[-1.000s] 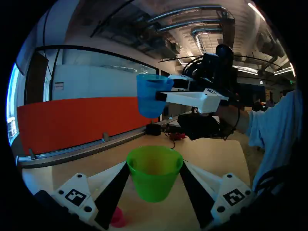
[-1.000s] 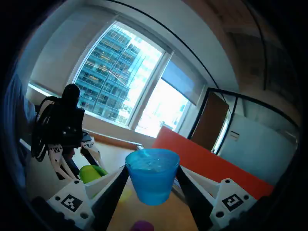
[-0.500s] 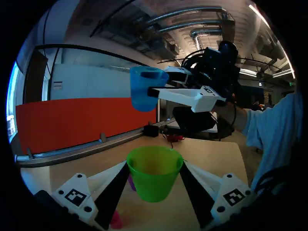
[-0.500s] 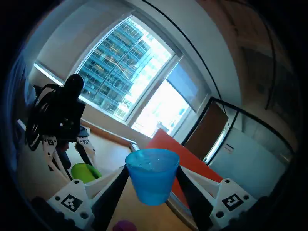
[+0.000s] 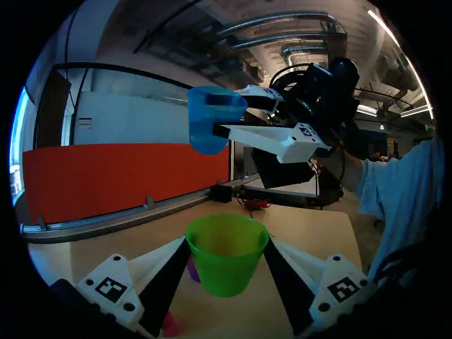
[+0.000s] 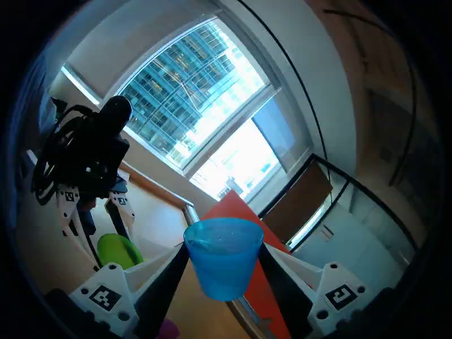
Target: Pour water
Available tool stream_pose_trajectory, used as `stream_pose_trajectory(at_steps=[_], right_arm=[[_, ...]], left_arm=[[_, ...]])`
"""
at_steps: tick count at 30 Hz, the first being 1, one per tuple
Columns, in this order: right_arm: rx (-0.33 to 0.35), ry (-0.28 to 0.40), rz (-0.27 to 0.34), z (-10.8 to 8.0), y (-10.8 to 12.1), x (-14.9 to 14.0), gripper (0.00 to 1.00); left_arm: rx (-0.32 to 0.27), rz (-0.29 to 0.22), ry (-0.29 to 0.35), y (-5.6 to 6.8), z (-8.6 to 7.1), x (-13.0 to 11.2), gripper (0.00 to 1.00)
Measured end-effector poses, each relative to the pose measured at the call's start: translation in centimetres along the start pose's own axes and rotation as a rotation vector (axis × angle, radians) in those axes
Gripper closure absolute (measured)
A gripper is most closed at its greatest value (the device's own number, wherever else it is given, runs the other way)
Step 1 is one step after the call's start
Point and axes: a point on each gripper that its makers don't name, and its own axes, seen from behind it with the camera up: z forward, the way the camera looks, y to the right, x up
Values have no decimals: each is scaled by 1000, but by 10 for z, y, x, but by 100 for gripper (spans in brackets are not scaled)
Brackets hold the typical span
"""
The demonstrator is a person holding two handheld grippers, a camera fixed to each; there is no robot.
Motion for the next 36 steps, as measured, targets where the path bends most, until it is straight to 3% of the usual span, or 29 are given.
stream_pose_trajectory(at_steps=[17, 36], right_arm=[[-6, -21, -169, 5, 5, 2, 11], [-30, -21, -269, 6, 17, 8, 11]], left_arm=[[-4, 5, 0, 3, 0, 3, 13], [-11, 12, 7, 6, 1, 8, 13]])
